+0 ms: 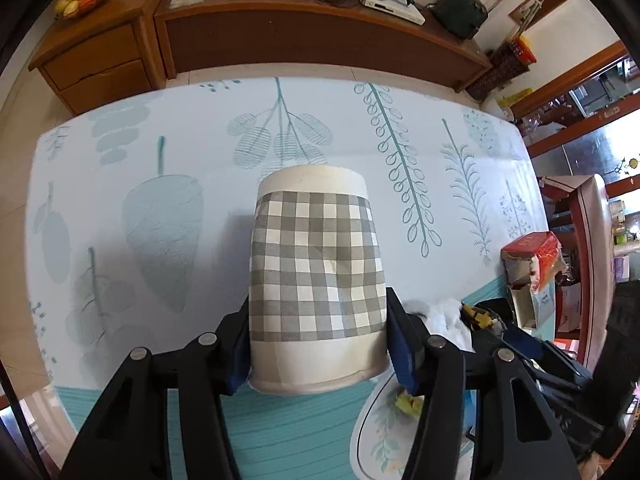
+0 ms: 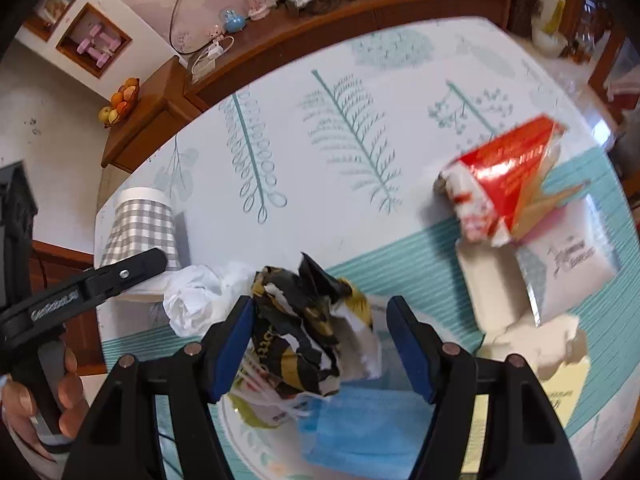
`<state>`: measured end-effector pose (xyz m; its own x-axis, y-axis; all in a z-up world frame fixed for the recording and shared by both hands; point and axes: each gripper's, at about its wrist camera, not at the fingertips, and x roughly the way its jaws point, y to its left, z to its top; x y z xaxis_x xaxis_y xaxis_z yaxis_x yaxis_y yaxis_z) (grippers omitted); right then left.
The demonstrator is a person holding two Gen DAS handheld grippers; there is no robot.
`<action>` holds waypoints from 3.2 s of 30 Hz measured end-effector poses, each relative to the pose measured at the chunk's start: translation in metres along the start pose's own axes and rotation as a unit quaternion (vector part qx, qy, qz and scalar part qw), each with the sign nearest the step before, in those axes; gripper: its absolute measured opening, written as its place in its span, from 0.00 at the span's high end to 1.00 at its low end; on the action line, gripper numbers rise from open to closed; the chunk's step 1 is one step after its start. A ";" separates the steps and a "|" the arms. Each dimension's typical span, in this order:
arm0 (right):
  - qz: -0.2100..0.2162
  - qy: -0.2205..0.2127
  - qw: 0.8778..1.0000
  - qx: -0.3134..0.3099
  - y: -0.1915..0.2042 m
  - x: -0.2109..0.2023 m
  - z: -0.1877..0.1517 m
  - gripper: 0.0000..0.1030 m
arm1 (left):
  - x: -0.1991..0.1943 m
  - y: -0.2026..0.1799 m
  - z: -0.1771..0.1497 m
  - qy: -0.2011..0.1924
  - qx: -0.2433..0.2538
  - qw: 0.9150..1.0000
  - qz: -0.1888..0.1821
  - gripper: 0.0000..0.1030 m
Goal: Collect trash
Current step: 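Carry the checkered cup and black-gold wrapper in both tools over the bin, then open both tools to drop the cup and wrapper into the bin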
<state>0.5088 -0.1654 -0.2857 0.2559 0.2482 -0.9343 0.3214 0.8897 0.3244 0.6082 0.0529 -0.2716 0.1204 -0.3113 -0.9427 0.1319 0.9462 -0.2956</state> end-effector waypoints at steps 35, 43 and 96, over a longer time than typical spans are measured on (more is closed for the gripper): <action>0.198 -0.100 0.962 -0.161 -0.064 -0.280 -0.305 0.53 | -0.268 -0.099 -0.427 -0.186 -0.045 0.981 -0.016 0.48; 0.201 -0.052 0.966 -0.151 -0.107 -0.274 -0.390 0.53 | -0.242 -0.126 -0.541 -0.142 -0.039 0.989 0.024 0.48; 0.074 0.041 0.993 0.086 -0.225 0.052 -0.523 0.19 | 0.091 -0.061 -0.627 -0.018 0.087 0.996 0.023 0.16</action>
<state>-0.0270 -0.1524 -0.4852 0.2386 0.4079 -0.8813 0.4379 0.7648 0.4725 -0.0054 0.0224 -0.4367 0.1654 -0.2743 -0.9473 0.2927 0.9309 -0.2185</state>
